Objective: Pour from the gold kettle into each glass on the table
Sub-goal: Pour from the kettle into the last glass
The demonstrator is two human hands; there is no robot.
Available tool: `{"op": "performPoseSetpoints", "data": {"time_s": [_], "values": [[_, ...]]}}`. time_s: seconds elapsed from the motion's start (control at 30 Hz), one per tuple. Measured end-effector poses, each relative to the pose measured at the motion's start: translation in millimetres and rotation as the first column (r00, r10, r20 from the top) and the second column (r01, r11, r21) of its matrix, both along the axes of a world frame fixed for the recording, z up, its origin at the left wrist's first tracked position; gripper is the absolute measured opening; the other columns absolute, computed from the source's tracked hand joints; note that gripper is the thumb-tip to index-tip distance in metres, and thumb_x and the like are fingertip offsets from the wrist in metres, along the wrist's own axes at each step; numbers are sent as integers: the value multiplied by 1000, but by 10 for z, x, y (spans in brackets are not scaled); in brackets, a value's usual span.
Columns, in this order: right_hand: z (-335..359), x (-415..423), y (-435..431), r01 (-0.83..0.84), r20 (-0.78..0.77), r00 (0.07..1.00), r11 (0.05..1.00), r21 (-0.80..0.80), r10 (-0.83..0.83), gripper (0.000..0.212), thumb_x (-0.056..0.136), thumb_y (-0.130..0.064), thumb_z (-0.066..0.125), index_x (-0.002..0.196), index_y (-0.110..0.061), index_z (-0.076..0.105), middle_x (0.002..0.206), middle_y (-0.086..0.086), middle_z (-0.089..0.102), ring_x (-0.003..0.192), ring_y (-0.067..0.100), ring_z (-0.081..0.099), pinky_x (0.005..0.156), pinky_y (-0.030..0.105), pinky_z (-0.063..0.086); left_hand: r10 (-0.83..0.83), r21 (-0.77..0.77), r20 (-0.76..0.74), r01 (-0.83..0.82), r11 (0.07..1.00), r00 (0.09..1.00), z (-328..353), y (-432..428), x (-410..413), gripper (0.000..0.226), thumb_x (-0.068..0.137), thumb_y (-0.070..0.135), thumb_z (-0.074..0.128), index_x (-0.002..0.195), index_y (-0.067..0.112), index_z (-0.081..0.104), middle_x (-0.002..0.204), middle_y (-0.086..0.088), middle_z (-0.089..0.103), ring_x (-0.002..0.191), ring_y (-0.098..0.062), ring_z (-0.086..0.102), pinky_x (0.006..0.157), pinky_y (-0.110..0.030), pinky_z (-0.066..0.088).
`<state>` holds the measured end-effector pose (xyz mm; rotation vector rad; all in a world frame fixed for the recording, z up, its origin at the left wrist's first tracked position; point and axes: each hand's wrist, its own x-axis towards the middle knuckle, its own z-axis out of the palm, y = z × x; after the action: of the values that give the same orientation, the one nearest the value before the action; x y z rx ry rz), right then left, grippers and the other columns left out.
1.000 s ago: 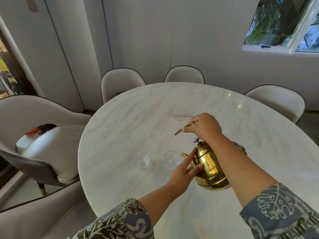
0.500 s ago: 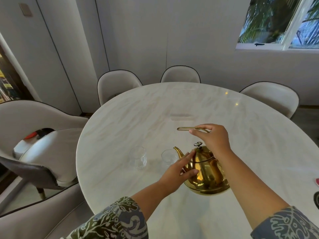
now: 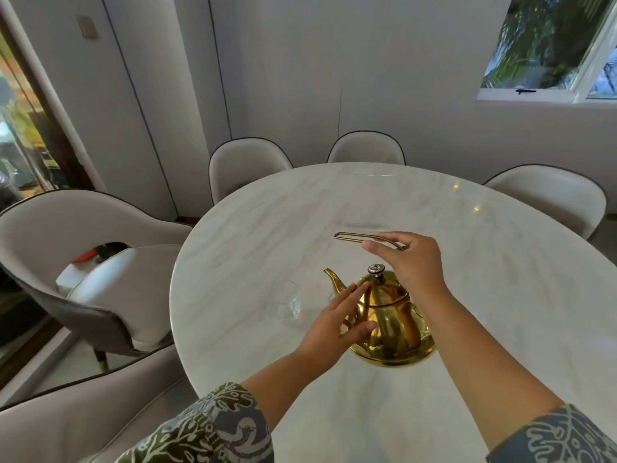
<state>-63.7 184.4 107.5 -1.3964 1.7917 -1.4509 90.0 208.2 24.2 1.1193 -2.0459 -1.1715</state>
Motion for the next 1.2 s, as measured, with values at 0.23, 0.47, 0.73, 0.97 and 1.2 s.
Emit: {"op": "performPoseSetpoints", "data": {"time_s": [0.23, 0.47, 0.73, 0.97, 1.2], "values": [[44, 357, -252, -69, -30, 997, 997, 22, 70, 30, 71, -38, 80, 93, -18, 77, 109, 1, 73, 113, 17, 60, 92, 39, 51, 60, 6, 9, -60, 998, 998, 34, -51, 347, 57, 91, 49, 46, 142, 50, 23, 156, 15, 17, 138, -6, 26, 108, -25, 28], [-12, 682, -441, -115, -146, 982, 991, 66, 124, 38, 75, -38, 77, 103, -11, 75, 113, 4, 71, 96, 13, 58, 74, 25, 42, 65, 62, -15, -64, 996, 998, -66, -146, 601, 56, 88, 55, 43, 139, 56, 20, 156, 12, 20, 140, -13, 27, 114, -35, 33], [-13, 885, -656, -102, -272, 953, 986, 131, 135, 43, 76, -39, 76, 109, -11, 72, 116, 6, 70, 108, 22, 63, 72, 25, 42, 87, 114, -55, -80, 990, 995, -163, -307, 672, 54, 93, 50, 43, 140, 56, 18, 152, 6, 29, 135, -16, 35, 112, -37, 36], [15, 999, -816, -128, -322, 929, 974, 187, 184, 42, 74, -39, 77, 107, -13, 73, 110, 3, 72, 103, 19, 64, 70, 25, 44, 110, 213, -210, -64, 975, 972, -182, -368, 676, 46, 87, 55, 46, 124, 71, 22, 149, 5, 34, 134, -18, 40, 111, -42, 38], [64, 1049, -883, -119, -375, 905, 966, 231, 201, 38, 75, -37, 78, 104, -13, 73, 109, 5, 72, 100, 21, 64, 68, 27, 46, 106, 233, -262, -44, 971, 959, -234, -428, 653, 52, 80, 69, 47, 126, 71, 23, 147, 3, 40, 133, -19, 42, 112, -47, 35]]}}
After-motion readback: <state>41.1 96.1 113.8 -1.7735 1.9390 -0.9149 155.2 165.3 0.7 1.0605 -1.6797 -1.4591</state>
